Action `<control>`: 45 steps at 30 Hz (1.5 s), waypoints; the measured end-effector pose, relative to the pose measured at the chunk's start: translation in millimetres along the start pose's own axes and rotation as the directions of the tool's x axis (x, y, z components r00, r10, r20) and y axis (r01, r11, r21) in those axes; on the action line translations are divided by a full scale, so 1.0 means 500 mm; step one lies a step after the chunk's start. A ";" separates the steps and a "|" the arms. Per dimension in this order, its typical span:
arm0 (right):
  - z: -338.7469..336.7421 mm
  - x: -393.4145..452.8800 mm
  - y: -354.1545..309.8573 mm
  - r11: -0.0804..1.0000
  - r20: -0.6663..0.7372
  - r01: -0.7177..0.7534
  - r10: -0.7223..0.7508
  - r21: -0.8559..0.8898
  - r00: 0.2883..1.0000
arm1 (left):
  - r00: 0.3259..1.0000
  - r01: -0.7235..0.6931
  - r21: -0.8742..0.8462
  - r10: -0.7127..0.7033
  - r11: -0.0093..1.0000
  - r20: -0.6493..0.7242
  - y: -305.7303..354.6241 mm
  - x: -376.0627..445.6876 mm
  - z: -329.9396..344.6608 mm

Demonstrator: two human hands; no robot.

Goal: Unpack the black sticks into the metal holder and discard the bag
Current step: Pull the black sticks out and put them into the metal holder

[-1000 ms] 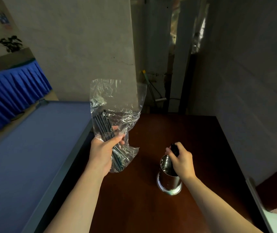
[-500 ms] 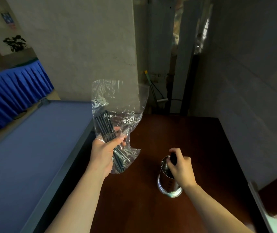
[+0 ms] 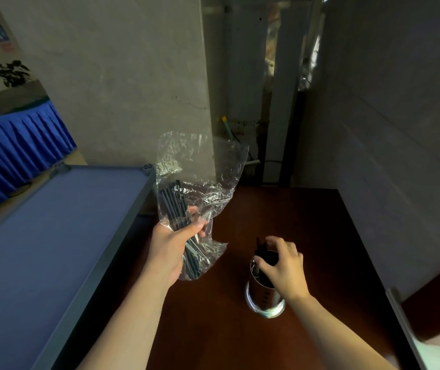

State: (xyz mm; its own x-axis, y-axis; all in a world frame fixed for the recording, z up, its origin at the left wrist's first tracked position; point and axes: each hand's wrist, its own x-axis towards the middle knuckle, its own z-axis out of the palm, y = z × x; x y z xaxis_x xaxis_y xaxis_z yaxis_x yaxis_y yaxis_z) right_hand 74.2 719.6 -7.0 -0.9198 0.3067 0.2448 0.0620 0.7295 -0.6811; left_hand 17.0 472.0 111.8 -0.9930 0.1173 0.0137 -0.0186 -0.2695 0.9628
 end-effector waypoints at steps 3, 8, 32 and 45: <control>-0.023 0.011 -0.011 0.999 -0.012 -0.021 0.021 0.031 1.000 | 1.000 0.018 -0.004 -0.018 1.000 0.010 -0.002 0.002 0.005; -0.060 0.024 -0.044 0.998 -0.037 -0.019 0.022 0.063 0.999 | 0.999 -0.009 0.008 0.009 1.000 0.053 -0.001 0.007 0.013; -0.234 0.113 -0.343 0.899 -0.585 0.422 -0.278 0.122 0.762 | 0.989 0.031 0.078 -0.042 0.996 0.144 0.018 0.022 0.063; -0.246 0.159 -0.475 0.904 -0.136 0.418 -0.405 0.085 0.904 | 0.977 -0.100 0.104 0.077 0.990 0.198 0.053 0.019 0.046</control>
State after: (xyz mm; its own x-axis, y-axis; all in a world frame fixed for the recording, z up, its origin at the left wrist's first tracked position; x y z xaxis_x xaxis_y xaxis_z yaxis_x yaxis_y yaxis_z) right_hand 34.1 645.9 259.1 -0.8041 0.0643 0.5910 -0.3617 0.7360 -0.5722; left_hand 9.8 487.8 143.5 -0.9485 0.2834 0.1414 0.0927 -0.1786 0.9795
